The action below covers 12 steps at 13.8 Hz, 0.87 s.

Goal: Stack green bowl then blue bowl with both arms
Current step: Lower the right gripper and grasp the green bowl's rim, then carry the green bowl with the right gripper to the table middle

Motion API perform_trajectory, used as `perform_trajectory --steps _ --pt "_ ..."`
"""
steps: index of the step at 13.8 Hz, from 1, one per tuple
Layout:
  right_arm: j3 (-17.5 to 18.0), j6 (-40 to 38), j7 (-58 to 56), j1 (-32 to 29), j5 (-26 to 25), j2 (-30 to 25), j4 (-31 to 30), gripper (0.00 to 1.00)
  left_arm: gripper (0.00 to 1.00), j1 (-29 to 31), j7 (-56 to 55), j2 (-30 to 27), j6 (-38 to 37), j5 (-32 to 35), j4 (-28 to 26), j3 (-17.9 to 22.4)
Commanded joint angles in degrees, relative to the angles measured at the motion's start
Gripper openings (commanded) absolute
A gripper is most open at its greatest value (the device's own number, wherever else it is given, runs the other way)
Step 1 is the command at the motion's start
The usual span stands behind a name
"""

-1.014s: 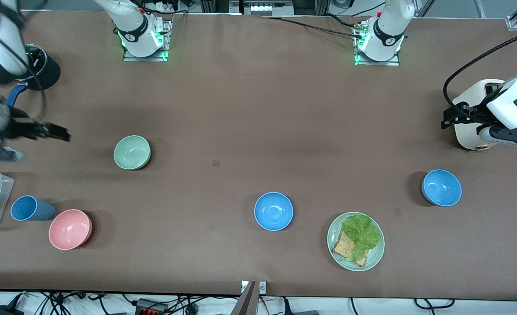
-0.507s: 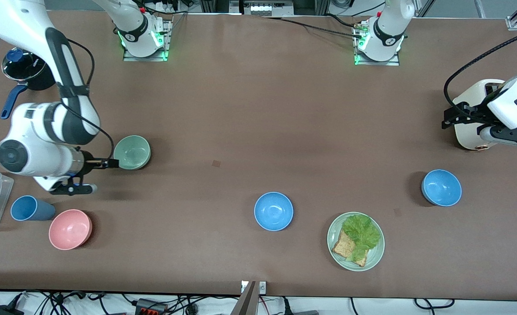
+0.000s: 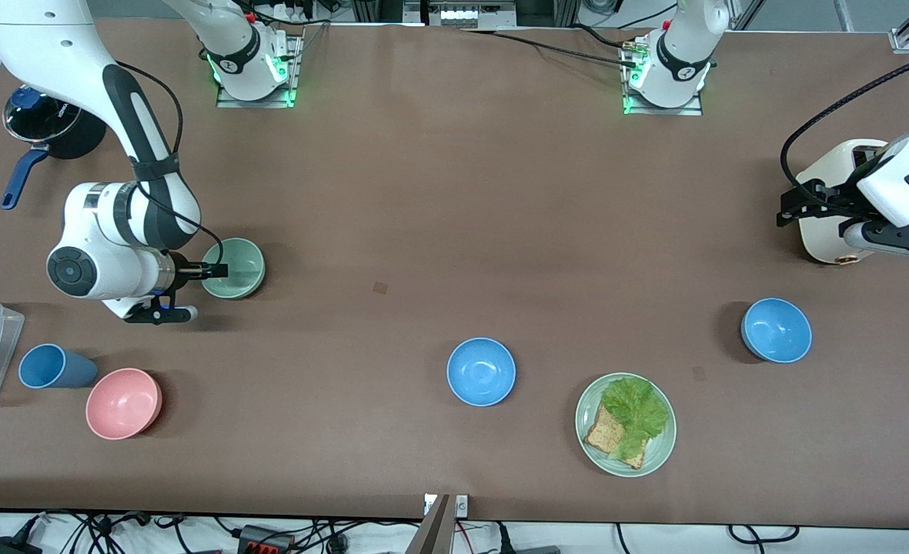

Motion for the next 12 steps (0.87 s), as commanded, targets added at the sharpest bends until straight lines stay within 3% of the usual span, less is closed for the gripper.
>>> perform_trajectory --steps 1,2,3,4,6,10,12 --pt "0.18 1.12 -0.76 -0.62 -0.66 1.53 -0.63 0.5 1.0 0.19 0.31 0.75 -1.37 0.38 1.77 -0.14" --pt "0.18 1.2 -0.76 -0.71 -0.66 1.54 -0.54 0.33 1.0 0.19 0.31 0.75 -1.37 0.38 1.77 -0.14" --pt "0.18 1.03 -0.59 -0.63 -0.66 1.54 -0.46 0.1 1.0 0.19 0.31 0.75 -1.37 0.38 1.77 -0.14" --pt "0.18 0.77 -0.41 -0.54 -0.4 1.36 -0.28 0.0 1.0 0.19 0.31 0.75 -1.45 0.38 1.77 -0.14" --pt "0.36 -0.63 -0.41 0.34 -0.13 1.19 2.6 0.0 1.0 0.19 0.31 0.75 -1.45 0.38 1.77 -0.14" --pt "0.45 -12.48 0.02 7.61 1.09 1.27 12.53 0.0 1.0 0.28 0.39 0.75 -1.45 0.38 1.77 -0.14" --pt "0.45 -14.52 0.29 12.44 6.17 1.54 15.79 0.0 1.0 0.19 0.31 0.75 -1.45 0.38 1.77 -0.14"
